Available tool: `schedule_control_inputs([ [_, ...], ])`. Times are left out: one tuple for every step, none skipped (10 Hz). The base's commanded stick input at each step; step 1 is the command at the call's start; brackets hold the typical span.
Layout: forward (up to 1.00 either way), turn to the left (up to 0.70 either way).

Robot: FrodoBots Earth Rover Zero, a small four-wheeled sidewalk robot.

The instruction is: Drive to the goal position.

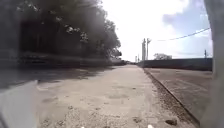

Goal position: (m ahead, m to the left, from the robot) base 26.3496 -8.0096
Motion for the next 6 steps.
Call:
schedule_control_inputs([
  [0.70,-0.07],
  [0.70,0.00],
  [0.70,0.00],
  [0.70,0.00],
  [0.70,0.00],
  [0.70,0.00],
])
